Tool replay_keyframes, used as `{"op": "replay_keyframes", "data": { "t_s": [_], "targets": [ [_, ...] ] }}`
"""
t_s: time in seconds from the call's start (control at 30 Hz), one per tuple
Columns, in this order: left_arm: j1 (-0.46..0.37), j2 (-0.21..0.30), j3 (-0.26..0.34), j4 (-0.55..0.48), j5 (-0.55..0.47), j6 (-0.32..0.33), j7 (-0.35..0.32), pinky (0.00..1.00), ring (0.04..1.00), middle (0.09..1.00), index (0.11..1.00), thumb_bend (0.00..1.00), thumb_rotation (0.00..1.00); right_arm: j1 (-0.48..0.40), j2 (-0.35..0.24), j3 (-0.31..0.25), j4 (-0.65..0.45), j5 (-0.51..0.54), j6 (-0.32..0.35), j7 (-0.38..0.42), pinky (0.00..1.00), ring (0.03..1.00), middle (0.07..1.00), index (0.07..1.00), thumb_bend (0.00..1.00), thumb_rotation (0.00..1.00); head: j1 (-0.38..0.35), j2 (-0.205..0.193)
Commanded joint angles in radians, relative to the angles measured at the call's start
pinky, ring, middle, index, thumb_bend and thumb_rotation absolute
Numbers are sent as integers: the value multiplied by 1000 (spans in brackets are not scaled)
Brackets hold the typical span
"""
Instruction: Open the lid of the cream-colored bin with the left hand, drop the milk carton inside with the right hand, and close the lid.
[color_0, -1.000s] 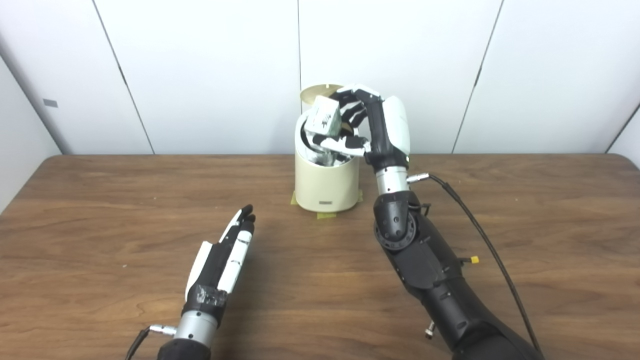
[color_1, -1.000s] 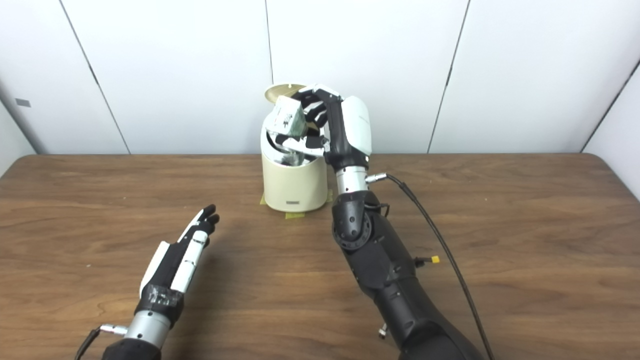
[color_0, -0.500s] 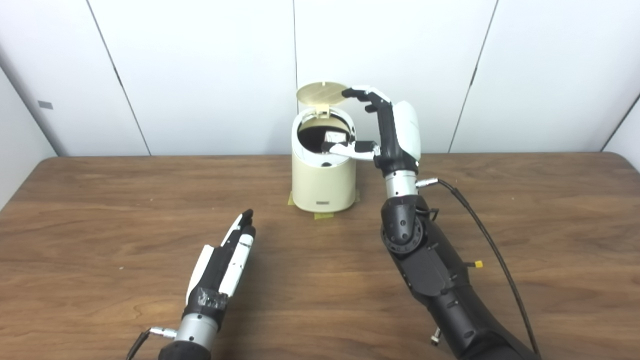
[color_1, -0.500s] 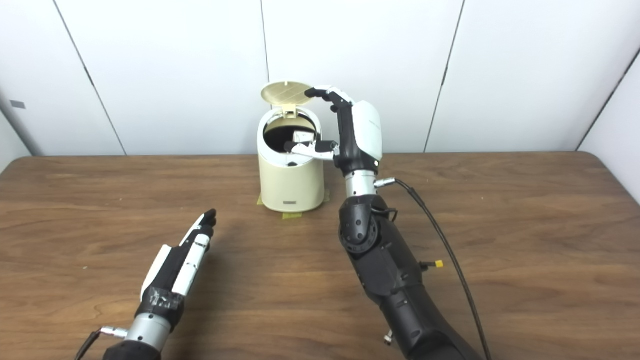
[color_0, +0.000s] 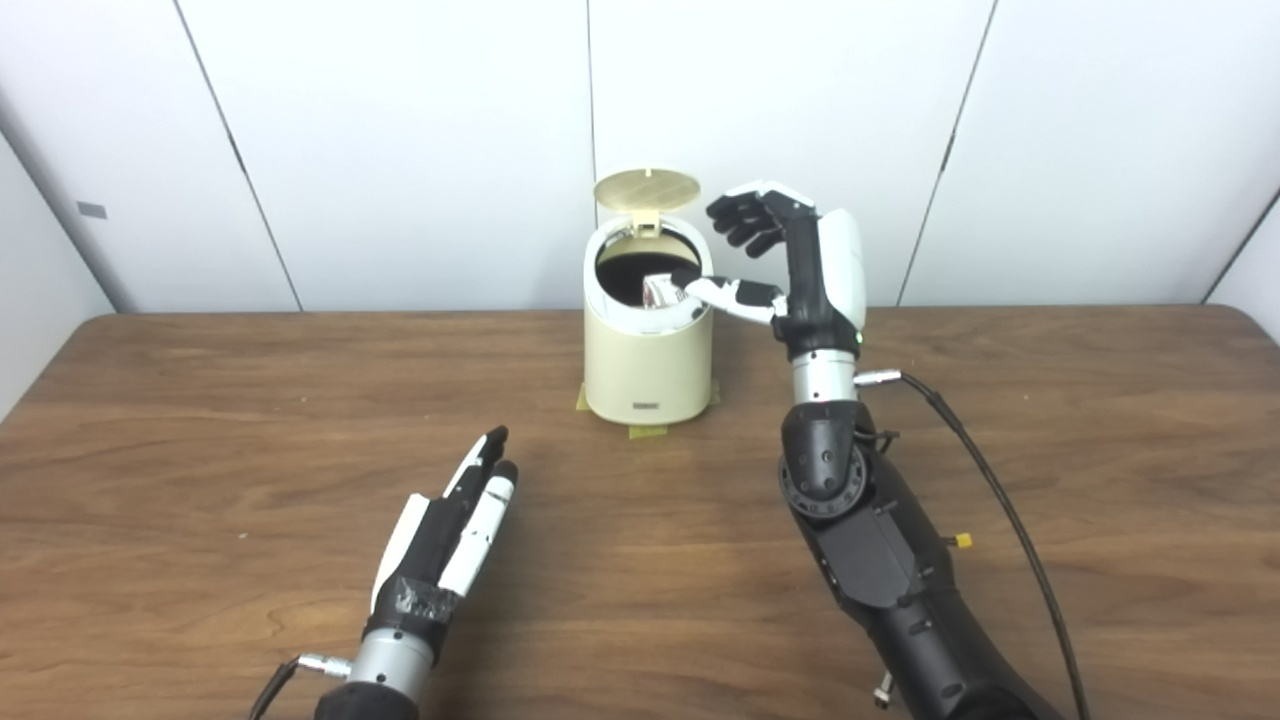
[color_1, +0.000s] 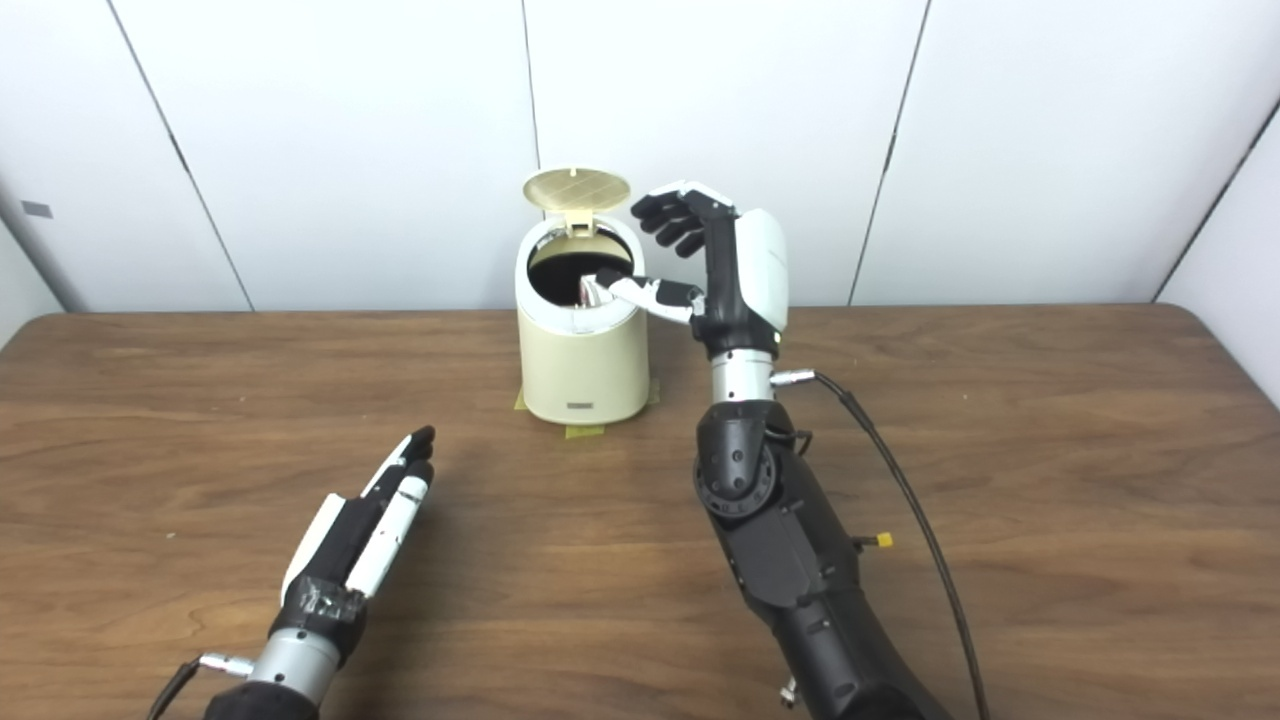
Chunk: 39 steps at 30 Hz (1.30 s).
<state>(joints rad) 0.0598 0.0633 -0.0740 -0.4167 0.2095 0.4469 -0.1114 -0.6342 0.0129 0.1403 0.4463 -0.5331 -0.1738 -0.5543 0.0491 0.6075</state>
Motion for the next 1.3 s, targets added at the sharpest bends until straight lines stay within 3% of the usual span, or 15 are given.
{"op": "replay_keyframes", "data": {
  "t_s": [0.0, 0.1, 0.27, 0.4, 0.47, 0.53, 0.6, 0.63, 0.67, 0.7, 0.83, 1.0, 1.1, 1.27],
  "targets": [
    [-20, -7, 12, -13, -12, -44, 22, 1000, 1000, 998, 990, 290, 937, -17, -14, -17, -67, 23, -50, 7, 301, 386, 494, 518, 518, 0, -2, 1],
    [-42, -16, 28, 1, -27, -52, 34, 1000, 1000, 986, 995, 279, 931, 21, -28, -30, -120, 50, -49, 32, 312, 381, 485, 515, 517, 0, -4, 0],
    [-129, -36, 80, 49, -92, -59, 49, 969, 952, 950, 987, 242, 941, 113, -41, -69, -265, 103, 62, 126, 379, 412, 476, 506, 521, 0, -4, 0],
    [-195, -45, 107, 84, -126, -42, 55, 941, 926, 934, 970, 294, 946, 187, -40, -106, -356, 163, 133, 190, 440, 447, 472, 500, 522, 0, 2, -3],
    [-234, -41, 115, 107, -146, -35, 49, 926, 914, 924, 956, 302, 970, 228, -38, -121, -403, 201, 187, 237, 442, 451, 471, 504, 522, 0, 3, -5],
    [-273, -30, 116, 127, -159, -33, 39, 913, 908, 917, 951, 305, 975, 272, -43, -127, -463, 253, 284, 312, 427, 445, 473, 514, 520, 0, 2, -6],
    [-311, -11, 109, 149, -162, -46, 24, 895, 897, 905, 949, 314, 951, 310, -50, -131, -518, 319, 373, 392, 474, 521, 485, 504, 522, 9, 3, -8],
    [-330, -1, 104, 158, -163, -51, 16, 895, 894, 905, 951, 315, 967, 328, -52, -137, -538, 358, 400, 426, 515, 565, 564, 501, 513, 86, 3, -8],
    [-348, 6, 101, 164, -164, -48, 12, 894, 893, 905, 950, 318, 978, 346, -53, -142, -556, 393, 420, 453, 544, 602, 617, 592, 556, 260, 4, -9],
    [-367, 11, 99, 171, -167, -48, 9, 893, 892, 902, 945, 325, 970, 364, -53, -148, -573, 424, 437, 476, 563, 634, 658, 650, 575, 370, 5, -10],
    [-448, 22, 96, 228, -183, -67, 6, 889, 895, 898, 932, 373, 886, 436, -51, -163, -636, 522, 476, 541, 671, 763, 792, 789, 555, 633, 1, -12],
    [-537, 40, 94, 319, -196, -127, -3, 876, 890, 890, 914, 405, 863, 503, -51, -162, -672, 565, 473, 570, 742, 828, 845, 855, 569, 798, -2, -17],
    [-585, 49, 87, 363, -185, -141, -8, 870, 889, 895, 915, 410, 882, 523, -57, -145, -655, 553, 430, 578, 743, 829, 849, 864, 538, 821, -1, -23],
    [-656, 59, 81, 434, -172, -164, -4, 903, 910, 918, 925, 429, 932, 550, -23, -151, -644, 597, 419, 576, 743, 835, 844, 855, 499, 837, 7, -32]
  ]
}}
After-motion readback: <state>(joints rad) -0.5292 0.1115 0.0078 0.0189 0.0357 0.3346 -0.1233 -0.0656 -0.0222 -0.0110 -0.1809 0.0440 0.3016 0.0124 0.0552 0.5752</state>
